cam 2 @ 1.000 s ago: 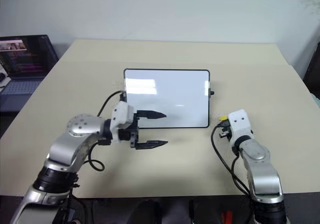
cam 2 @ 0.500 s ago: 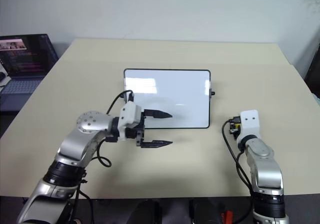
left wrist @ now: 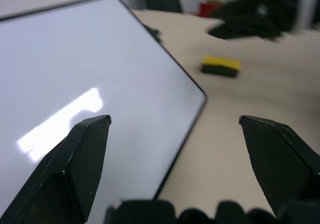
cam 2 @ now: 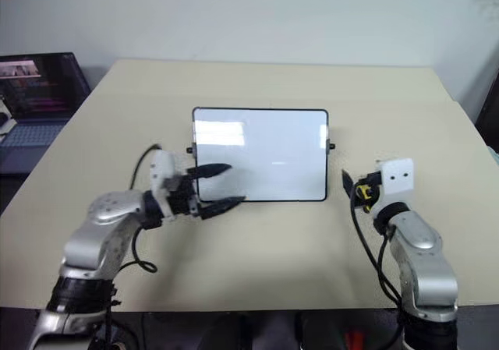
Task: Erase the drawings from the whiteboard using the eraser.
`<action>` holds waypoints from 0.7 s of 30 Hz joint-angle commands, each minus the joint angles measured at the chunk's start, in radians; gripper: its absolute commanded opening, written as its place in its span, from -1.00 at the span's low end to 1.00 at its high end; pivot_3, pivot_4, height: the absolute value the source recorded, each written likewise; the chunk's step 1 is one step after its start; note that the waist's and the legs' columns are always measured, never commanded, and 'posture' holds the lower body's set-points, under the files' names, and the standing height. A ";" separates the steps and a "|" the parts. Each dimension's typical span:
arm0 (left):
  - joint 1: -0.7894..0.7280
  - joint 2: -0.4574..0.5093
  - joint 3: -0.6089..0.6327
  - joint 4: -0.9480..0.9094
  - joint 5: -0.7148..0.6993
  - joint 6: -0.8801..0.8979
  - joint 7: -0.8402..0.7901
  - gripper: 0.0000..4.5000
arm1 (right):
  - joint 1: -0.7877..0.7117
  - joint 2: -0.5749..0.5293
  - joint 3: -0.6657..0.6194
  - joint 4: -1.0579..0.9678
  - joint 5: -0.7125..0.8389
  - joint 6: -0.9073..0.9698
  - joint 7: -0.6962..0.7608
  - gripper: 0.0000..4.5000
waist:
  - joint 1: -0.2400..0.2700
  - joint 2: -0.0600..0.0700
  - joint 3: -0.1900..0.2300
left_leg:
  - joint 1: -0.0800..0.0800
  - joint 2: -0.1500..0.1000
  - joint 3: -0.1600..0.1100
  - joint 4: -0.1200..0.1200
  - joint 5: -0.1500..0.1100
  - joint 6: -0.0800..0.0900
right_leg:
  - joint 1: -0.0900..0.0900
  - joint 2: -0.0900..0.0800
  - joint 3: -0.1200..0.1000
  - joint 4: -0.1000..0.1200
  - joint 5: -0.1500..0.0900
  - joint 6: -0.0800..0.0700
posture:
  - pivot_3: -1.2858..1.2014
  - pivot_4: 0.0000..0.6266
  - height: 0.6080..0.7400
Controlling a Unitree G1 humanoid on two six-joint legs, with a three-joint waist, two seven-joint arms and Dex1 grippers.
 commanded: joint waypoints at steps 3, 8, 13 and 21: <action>0.123 -0.080 0.079 -0.208 -0.054 0.046 0.204 1.00 | 0.147 -0.009 0.139 -0.022 -0.033 -0.225 0.060 0.99 | 0.005 0.000 0.000 | 0.000 -0.002 0.000 0.001 0.000 0.000 | 0.001 -0.003 0.001 0.000 0.000 0.000 | 0.03 -0.52 1.00; 0.217 -0.172 0.123 -0.268 -0.015 0.034 0.394 1.00 | 0.273 -0.008 0.143 0.060 0.000 -0.423 0.114 0.99 | 0.004 -0.001 -0.001 | 0.002 -0.003 0.001 0.003 0.000 0.000 | 0.002 -0.003 0.001 0.001 0.001 0.002 | 0.03 -0.52 1.00; 0.333 -0.258 0.218 -0.280 0.075 -0.037 0.584 1.00 | 0.319 0.025 0.086 0.157 0.036 -0.543 0.104 0.99 | -0.002 -0.001 -0.001 | 0.017 -0.002 0.001 0.000 0.000 0.000 | 0.015 -0.002 0.002 0.000 -0.002 0.005 | 0.03 -0.52 1.00; 0.404 -0.285 0.269 -0.234 0.133 -0.085 0.684 1.00 | 0.371 0.013 0.084 0.191 0.089 -0.595 0.162 0.99 | 0.002 -0.002 -0.002 | 0.019 -0.002 0.001 0.000 0.000 0.000 | 0.018 -0.002 0.002 0.000 -0.003 0.005 | 0.03 -0.52 1.00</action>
